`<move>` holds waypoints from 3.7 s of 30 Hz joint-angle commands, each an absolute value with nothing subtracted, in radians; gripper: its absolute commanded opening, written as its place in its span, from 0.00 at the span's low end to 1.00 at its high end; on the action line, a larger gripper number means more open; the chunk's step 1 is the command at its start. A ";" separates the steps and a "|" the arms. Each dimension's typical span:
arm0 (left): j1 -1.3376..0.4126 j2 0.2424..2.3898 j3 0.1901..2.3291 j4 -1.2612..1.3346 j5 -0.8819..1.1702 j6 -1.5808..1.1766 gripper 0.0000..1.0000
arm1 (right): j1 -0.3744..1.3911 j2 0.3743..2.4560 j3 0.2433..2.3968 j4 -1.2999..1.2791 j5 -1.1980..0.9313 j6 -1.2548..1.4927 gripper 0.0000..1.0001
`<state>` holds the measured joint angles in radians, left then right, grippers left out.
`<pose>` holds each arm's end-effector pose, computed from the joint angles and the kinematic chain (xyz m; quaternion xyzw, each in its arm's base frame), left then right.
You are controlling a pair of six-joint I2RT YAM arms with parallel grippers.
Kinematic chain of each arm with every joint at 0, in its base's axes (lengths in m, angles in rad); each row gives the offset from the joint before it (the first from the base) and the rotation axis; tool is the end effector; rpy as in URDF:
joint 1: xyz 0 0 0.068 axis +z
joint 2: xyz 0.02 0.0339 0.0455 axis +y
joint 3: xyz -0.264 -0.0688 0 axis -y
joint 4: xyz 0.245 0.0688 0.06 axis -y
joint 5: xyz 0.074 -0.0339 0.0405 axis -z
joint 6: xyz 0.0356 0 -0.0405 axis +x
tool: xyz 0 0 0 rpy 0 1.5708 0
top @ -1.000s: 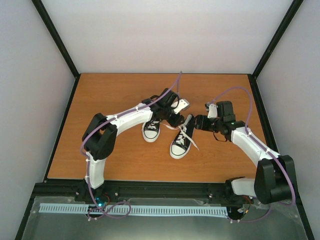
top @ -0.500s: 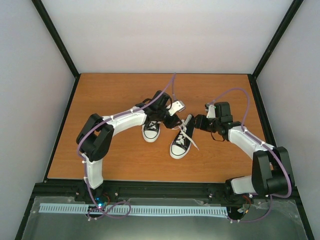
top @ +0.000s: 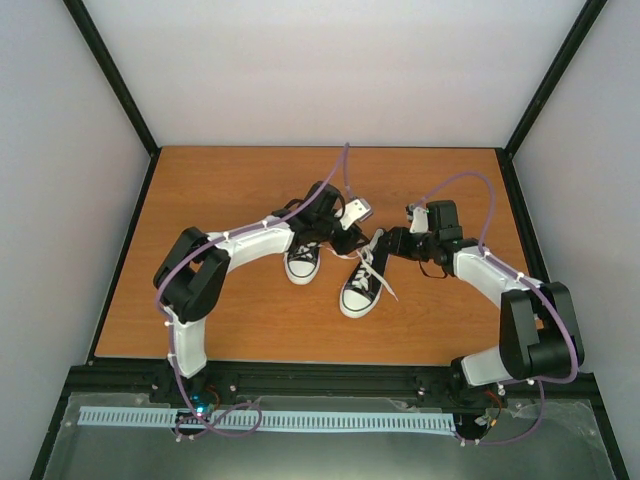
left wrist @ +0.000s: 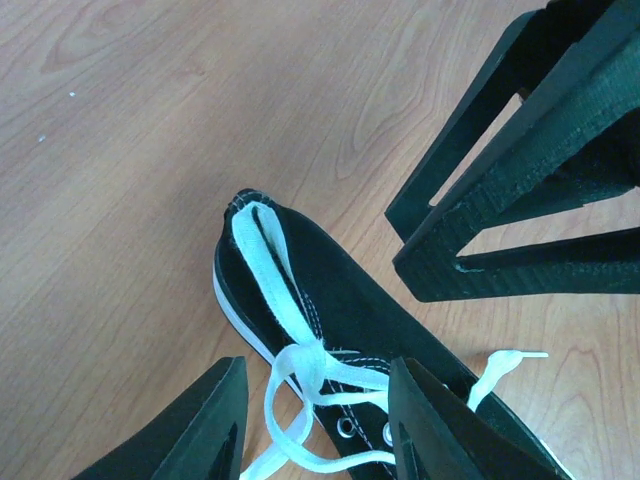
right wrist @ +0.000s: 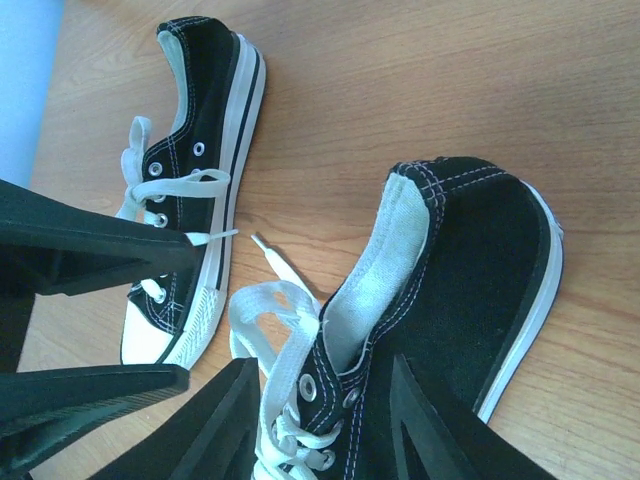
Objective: Tie the shoes
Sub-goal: Adjust the shoe at the center of the board, then cross the shoelace with the shoelace.
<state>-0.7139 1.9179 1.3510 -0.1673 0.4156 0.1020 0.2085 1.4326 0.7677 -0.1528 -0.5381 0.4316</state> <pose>0.3139 -0.2910 0.2094 0.4317 0.7875 -0.2995 0.3222 0.2750 0.0768 0.1948 0.0027 0.9018 0.3462 0.2587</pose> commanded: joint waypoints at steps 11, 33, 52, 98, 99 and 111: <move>-0.737 1.945 1.297 -0.048 0.426 0.101 0.35 | 0.213 1.426 0.760 -0.152 -0.545 0.412 0.38; -0.767 1.936 1.317 -0.076 0.345 0.101 0.01 | 0.213 1.676 0.827 -0.097 -0.472 0.383 0.43; -0.728 1.894 1.385 -0.231 0.472 0.064 0.01 | 0.199 1.796 1.041 -0.232 -0.515 0.153 0.42; -0.653 1.867 1.317 -0.194 0.576 0.056 0.01 | 0.229 1.605 0.870 -0.243 -0.758 0.163 0.03; -0.648 1.868 1.318 -0.199 0.578 0.060 0.01 | 0.229 1.597 0.869 -0.245 -0.756 0.164 0.03; -0.629 1.861 1.305 -0.231 0.574 0.118 0.05 | 0.229 1.532 0.825 -0.253 -0.756 0.167 0.03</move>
<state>-0.6407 1.9079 1.3052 -0.2272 0.5793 0.0822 0.2253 1.5528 0.8482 -0.2516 -0.7521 0.1658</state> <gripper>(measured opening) 0.035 0.029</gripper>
